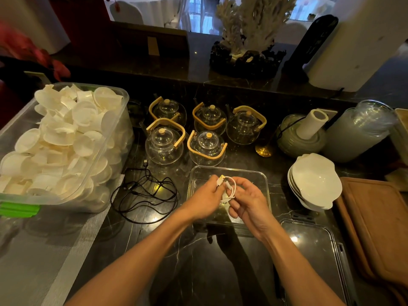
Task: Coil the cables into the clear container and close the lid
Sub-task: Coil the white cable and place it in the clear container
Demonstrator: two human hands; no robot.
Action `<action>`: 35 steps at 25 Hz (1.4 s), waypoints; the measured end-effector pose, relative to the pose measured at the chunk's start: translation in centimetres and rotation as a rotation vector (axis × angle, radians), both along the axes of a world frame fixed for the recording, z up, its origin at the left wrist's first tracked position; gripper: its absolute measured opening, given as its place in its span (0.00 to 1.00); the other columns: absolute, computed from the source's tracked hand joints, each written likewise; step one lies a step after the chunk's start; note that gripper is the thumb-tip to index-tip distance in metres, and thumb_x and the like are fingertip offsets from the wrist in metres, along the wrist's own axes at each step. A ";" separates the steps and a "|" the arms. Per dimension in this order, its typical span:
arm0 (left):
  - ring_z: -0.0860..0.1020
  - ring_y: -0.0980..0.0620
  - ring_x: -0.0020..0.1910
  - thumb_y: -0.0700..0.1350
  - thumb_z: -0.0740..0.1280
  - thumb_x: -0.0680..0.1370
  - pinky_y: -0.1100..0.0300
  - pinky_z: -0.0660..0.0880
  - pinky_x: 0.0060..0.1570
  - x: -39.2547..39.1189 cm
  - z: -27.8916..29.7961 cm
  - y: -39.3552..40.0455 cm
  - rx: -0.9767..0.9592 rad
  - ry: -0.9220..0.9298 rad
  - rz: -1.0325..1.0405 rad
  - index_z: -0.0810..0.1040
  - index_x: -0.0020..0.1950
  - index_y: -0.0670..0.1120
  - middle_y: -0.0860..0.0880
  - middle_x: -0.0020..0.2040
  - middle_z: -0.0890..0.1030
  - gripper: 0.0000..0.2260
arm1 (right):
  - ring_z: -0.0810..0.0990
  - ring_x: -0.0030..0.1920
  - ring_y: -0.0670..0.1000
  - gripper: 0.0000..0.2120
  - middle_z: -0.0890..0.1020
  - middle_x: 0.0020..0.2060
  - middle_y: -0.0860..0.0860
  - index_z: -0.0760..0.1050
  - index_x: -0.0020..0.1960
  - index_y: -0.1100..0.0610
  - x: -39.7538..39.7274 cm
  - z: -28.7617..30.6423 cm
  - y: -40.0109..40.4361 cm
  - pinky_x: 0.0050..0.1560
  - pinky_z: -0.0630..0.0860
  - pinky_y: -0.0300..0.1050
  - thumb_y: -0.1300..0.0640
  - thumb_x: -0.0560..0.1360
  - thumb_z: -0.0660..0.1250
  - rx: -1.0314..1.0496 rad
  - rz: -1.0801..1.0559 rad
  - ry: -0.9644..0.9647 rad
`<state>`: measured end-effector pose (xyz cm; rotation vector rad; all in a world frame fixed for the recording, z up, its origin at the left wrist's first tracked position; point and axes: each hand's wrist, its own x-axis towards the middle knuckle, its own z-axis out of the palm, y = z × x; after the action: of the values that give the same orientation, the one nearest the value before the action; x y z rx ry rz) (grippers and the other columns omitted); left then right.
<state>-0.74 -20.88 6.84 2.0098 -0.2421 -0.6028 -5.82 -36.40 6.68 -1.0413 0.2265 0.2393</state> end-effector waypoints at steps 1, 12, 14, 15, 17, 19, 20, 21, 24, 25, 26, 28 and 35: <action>0.73 0.58 0.36 0.52 0.56 0.85 0.61 0.69 0.34 0.0 0.0 0.1 0.040 -0.033 -0.013 0.68 0.50 0.53 0.53 0.42 0.76 0.07 | 0.72 0.29 0.47 0.14 0.79 0.40 0.54 0.75 0.65 0.65 0.0 -0.1 0.0 0.26 0.74 0.43 0.65 0.81 0.62 -0.009 0.006 0.005; 0.73 0.57 0.39 0.54 0.53 0.86 0.59 0.72 0.40 0.0 0.7 1.1 0.030 0.145 -0.151 0.71 0.59 0.49 0.50 0.46 0.75 0.11 | 0.81 0.31 0.49 0.06 0.82 0.35 0.47 0.75 0.58 0.52 -0.3 -0.8 0.2 0.31 0.78 0.53 0.54 0.81 0.67 -1.211 0.075 -0.306; 0.72 0.57 0.36 0.55 0.53 0.86 0.63 0.71 0.35 -0.1 0.7 1.5 -0.066 0.320 -0.155 0.71 0.57 0.51 0.50 0.43 0.73 0.11 | 0.82 0.30 0.49 0.04 0.83 0.34 0.49 0.79 0.54 0.54 -0.4 -0.9 0.3 0.30 0.78 0.51 0.55 0.83 0.67 -1.160 0.053 -0.330; 0.72 0.58 0.35 0.55 0.53 0.86 0.64 0.70 0.34 -0.2 0.6 1.8 -0.081 0.372 -0.186 0.72 0.59 0.51 0.50 0.42 0.72 0.12 | 0.82 0.30 0.48 0.05 0.84 0.36 0.50 0.81 0.53 0.55 -0.4 -1.1 0.5 0.28 0.78 0.47 0.57 0.83 0.67 -1.045 0.012 -0.273; 0.70 0.59 0.34 0.56 0.53 0.86 0.66 0.70 0.33 0.0 0.3 2.1 -0.081 0.391 -0.307 0.73 0.61 0.47 0.50 0.40 0.71 0.16 | 0.78 0.26 0.46 0.05 0.85 0.40 0.53 0.81 0.53 0.58 0.0 -1.3 0.8 0.25 0.75 0.41 0.58 0.82 0.67 -0.711 -0.063 -0.053; 0.70 0.59 0.33 0.55 0.55 0.86 0.66 0.70 0.32 0.8 0.0 2.4 -0.067 0.306 -0.446 0.75 0.58 0.46 0.50 0.38 0.71 0.15 | 0.74 0.25 0.46 0.08 0.85 0.42 0.57 0.81 0.55 0.62 0.3 -1.4 0.5 0.23 0.71 0.39 0.58 0.81 0.69 -0.462 -0.048 0.127; 0.71 0.59 0.32 0.54 0.57 0.86 0.65 0.69 0.31 1.5 -0.1 2.5 -0.028 0.236 -0.478 0.74 0.56 0.47 0.51 0.38 0.72 0.12 | 0.74 0.26 0.47 0.09 0.86 0.43 0.58 0.80 0.56 0.63 0.5 -1.5 0.3 0.24 0.70 0.39 0.58 0.81 0.70 -0.403 -0.021 0.174; 0.72 0.59 0.32 0.54 0.61 0.84 0.64 0.69 0.31 2.2 -0.3 2.5 0.041 0.160 -0.458 0.73 0.54 0.47 0.52 0.38 0.74 0.10 | 0.75 0.27 0.47 0.10 0.86 0.44 0.58 0.80 0.57 0.64 0.7 -1.6 0.0 0.24 0.71 0.39 0.59 0.80 0.70 -0.383 0.002 0.205; 0.74 0.58 0.34 0.54 0.70 0.79 0.62 0.67 0.31 4.5 -1.4 2.1 0.259 -0.073 -0.277 0.71 0.46 0.52 0.55 0.37 0.75 0.10 | 0.78 0.29 0.47 0.11 0.84 0.42 0.58 0.78 0.57 0.68 2.3 -2.0 -0.2 0.27 0.76 0.39 0.62 0.79 0.71 -0.385 -0.011 0.275; 0.74 0.56 0.34 0.52 0.71 0.79 0.62 0.66 0.31 5.1 -1.8 1.7 0.296 -0.133 -0.255 0.74 0.45 0.51 0.55 0.36 0.75 0.09 | 0.78 0.29 0.47 0.11 0.83 0.40 0.57 0.78 0.57 0.68 3.0 -2.2 -0.2 0.27 0.78 0.39 0.62 0.79 0.72 -0.384 -0.022 0.289; 0.75 0.53 0.35 0.51 0.71 0.78 0.61 0.66 0.31 5.7 -2.2 1.3 0.326 -0.177 -0.251 0.76 0.45 0.49 0.55 0.35 0.75 0.08 | 0.79 0.28 0.47 0.11 0.82 0.38 0.56 0.78 0.56 0.68 3.8 -2.4 -0.2 0.28 0.79 0.39 0.63 0.78 0.72 -0.387 -0.024 0.300; 0.78 0.49 0.37 0.48 0.71 0.78 0.58 0.67 0.32 6.6 -2.8 0.4 0.389 -0.214 -0.243 0.79 0.44 0.45 0.52 0.34 0.76 0.07 | 0.80 0.28 0.47 0.10 0.81 0.34 0.54 0.77 0.56 0.67 5.3 -3.1 -0.1 0.29 0.81 0.39 0.63 0.78 0.73 -0.403 -0.014 0.331; 0.80 0.39 0.55 0.37 0.67 0.76 0.52 0.74 0.47 7.4 -4.8 -0.9 0.564 -0.191 -0.223 0.78 0.48 0.42 0.39 0.54 0.81 0.02 | 0.86 0.31 0.50 0.07 0.86 0.36 0.56 0.73 0.49 0.60 7.6 -7.2 0.7 0.30 0.82 0.42 0.63 0.79 0.71 -0.420 -0.049 0.471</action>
<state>6.62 -21.79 2.00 2.6139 -0.4554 -0.6698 1.73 -35.73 -0.50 -1.3831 0.7516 0.4029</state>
